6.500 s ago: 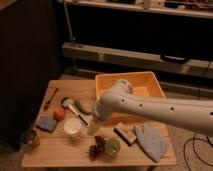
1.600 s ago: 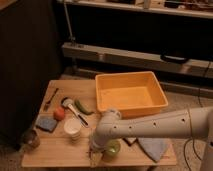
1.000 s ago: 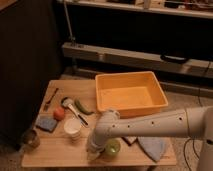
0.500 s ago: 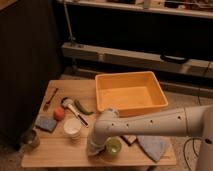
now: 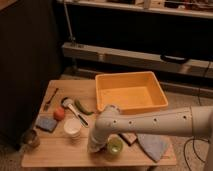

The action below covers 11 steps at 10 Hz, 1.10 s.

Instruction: Place grapes in paper cup

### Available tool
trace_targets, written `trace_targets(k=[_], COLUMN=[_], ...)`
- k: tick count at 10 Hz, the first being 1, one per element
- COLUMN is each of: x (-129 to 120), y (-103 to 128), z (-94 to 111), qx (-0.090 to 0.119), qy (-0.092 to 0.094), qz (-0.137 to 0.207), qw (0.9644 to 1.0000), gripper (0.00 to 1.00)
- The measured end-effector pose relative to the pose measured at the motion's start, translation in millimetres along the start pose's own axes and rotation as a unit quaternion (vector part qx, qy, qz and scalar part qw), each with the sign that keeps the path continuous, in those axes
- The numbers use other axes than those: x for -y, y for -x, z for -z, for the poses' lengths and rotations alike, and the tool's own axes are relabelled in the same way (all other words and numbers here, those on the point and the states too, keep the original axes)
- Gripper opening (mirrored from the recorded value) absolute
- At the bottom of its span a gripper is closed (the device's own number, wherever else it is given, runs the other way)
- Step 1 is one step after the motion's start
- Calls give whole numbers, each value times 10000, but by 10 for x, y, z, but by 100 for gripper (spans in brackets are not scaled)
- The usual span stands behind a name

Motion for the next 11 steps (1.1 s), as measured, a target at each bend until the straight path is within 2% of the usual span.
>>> trace_targets(k=[3,4,5,9,11], x=[119,199,257,610,803], y=[27,58,78,157,130], z=[387,585,697,1452,1712], qx=[-1,-49,-86,-297,-259], qy=[-250,-371,-436,-910,-1093], qz=[-16,2,13,-159,-332], qw=[9997,9993,9990,9953,9931], gripper=[0,0,0,0,0])
